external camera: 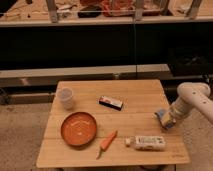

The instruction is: Wipe the white sponge on the table

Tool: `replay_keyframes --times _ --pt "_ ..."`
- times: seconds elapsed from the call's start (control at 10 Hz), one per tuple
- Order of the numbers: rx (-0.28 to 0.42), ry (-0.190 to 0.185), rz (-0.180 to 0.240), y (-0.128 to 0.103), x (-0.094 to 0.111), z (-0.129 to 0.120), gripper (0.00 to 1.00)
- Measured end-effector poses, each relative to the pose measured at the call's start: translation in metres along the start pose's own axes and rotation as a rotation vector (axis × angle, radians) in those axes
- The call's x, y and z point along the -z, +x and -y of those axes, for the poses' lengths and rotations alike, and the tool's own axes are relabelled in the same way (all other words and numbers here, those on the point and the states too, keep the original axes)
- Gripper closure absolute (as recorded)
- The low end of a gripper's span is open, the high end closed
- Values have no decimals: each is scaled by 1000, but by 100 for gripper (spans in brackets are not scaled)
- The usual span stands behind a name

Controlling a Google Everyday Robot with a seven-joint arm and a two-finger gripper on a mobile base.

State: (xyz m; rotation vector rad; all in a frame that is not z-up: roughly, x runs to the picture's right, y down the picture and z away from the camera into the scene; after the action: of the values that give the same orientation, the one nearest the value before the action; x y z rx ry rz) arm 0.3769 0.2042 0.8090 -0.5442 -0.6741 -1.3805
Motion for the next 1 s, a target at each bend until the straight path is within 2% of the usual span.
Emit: replay_keyframes --times 0.2,0.3,0.5,0.7,0.9,1.0 --pt "-34 9 -2 20 2 -2 62" --pt "-46 8 -1 37 1 1 62" --pt "-53 -3 4 60 -7 16 62" --pt "-37 -36 11 68 -18 41 62" --pt "9 -67 20 70 -29 74 62" --pt "53 -73 23 69 -37 98 62"
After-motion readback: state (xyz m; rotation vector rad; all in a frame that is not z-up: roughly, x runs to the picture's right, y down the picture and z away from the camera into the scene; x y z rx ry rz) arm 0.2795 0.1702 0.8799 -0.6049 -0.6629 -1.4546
